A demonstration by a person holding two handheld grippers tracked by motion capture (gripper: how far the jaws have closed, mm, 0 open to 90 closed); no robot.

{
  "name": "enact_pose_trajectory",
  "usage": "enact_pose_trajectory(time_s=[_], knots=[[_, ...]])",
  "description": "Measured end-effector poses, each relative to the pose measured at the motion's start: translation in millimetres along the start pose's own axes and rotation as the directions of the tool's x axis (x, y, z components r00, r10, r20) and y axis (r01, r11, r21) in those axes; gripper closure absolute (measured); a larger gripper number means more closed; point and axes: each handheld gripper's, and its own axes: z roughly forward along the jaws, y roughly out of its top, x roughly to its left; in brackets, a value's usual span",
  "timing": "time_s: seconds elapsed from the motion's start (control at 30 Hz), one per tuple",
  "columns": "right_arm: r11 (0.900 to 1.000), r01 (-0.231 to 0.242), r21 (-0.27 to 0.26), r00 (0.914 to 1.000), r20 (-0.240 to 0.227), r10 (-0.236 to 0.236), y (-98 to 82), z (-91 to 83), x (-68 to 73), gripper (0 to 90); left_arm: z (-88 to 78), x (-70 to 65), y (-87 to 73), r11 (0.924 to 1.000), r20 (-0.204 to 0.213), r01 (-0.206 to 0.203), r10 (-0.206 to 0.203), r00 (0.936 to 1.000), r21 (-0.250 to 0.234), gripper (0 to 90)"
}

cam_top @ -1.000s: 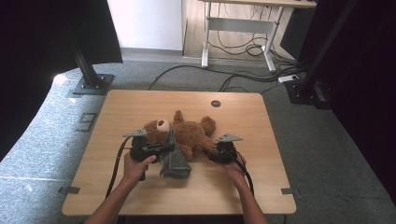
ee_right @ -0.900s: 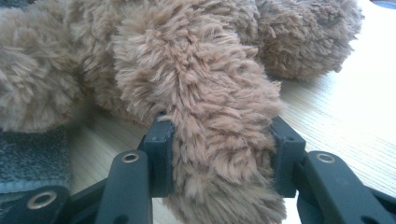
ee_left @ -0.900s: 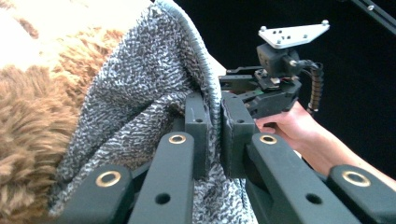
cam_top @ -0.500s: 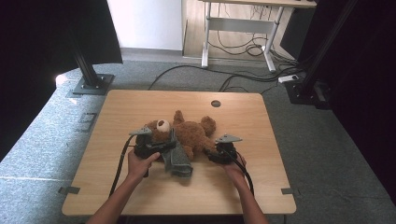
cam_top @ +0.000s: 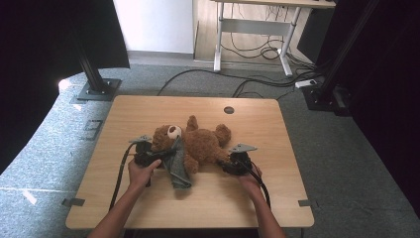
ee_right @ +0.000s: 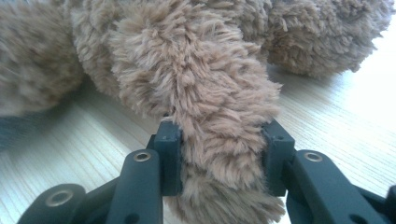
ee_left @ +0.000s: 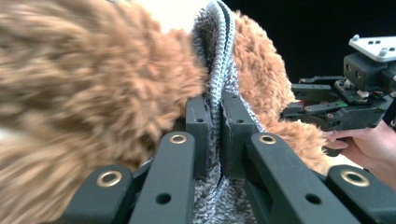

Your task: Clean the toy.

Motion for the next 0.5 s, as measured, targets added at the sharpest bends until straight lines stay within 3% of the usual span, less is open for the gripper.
enact_pose_trajectory(time_s=[0.33, 0.5], knots=[[1.000, -0.008, -0.001, 0.9999, -0.008, 0.008, -2.7, -2.3, -2.4, 60.9, -29.5, 18.4, -0.5, 0.9994, -0.054, 0.013, -0.014, 0.9985, -0.031, 83.1], [1.000, -0.013, -0.005, 0.9999, -0.009, 0.013, -3.7, -2.7, -4.1, 60.9, -39.8, 20.2, -0.3, 0.9985, -0.066, 0.011, -0.014, 0.9977, -0.054, 83.1]])
